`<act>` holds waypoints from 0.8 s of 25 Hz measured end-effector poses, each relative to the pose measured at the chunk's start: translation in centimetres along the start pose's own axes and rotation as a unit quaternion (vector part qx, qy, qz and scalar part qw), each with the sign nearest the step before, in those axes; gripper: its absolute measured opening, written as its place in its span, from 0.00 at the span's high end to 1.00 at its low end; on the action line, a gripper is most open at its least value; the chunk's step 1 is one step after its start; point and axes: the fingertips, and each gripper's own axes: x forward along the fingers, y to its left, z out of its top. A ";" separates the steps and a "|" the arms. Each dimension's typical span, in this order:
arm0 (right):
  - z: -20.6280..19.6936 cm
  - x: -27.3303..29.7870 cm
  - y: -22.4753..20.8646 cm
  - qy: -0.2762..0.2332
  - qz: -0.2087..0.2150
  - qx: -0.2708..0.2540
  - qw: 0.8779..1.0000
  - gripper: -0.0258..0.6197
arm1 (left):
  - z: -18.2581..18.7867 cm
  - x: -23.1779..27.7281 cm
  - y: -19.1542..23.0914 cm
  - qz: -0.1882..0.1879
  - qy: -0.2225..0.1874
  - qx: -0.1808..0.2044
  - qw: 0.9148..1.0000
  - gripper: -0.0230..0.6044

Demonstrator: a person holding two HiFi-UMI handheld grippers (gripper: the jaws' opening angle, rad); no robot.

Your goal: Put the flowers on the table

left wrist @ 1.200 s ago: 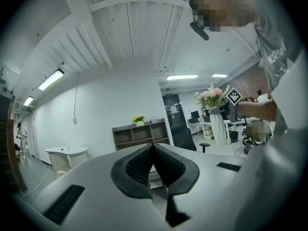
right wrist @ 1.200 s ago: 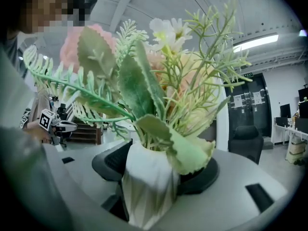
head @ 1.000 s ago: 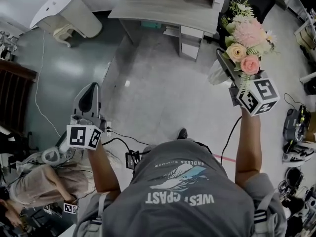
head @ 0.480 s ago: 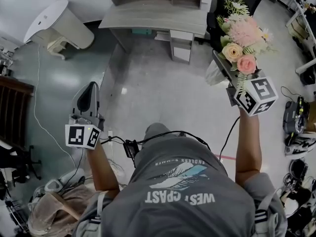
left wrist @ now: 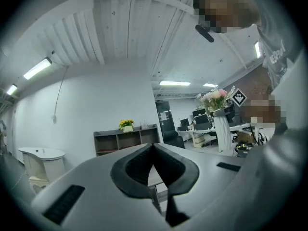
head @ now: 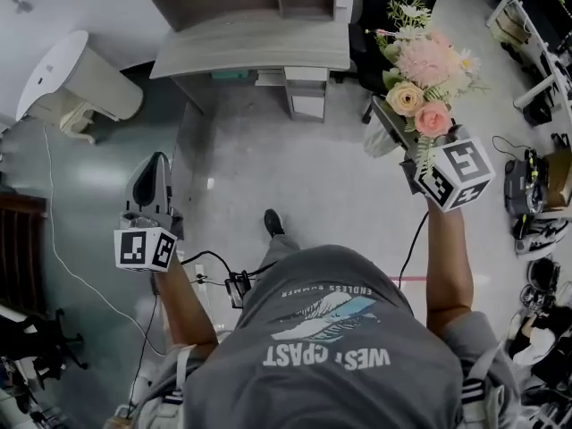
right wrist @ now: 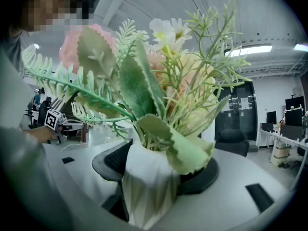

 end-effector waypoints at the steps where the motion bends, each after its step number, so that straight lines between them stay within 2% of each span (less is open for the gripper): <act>1: 0.0 0.5 -0.1 0.000 -0.009 0.000 1.000 0.51 | -0.1 1.0 0.6 -0.010 -0.005 -0.002 1.000 0.94; 4: 0.3 2.6 0.0 0.001 -0.034 0.002 0.999 0.51 | 0.0 3.8 3.1 -0.035 -0.021 0.002 0.999 0.94; 10: 0.5 9.4 1.7 0.014 -0.078 0.009 0.997 0.51 | -1.9 9.3 11.3 -0.076 -0.024 -0.006 0.997 0.94; 20: 1.6 9.5 1.7 0.012 -0.133 0.009 0.991 0.51 | -1.8 13.4 12.6 -0.130 -0.042 -0.010 0.991 0.94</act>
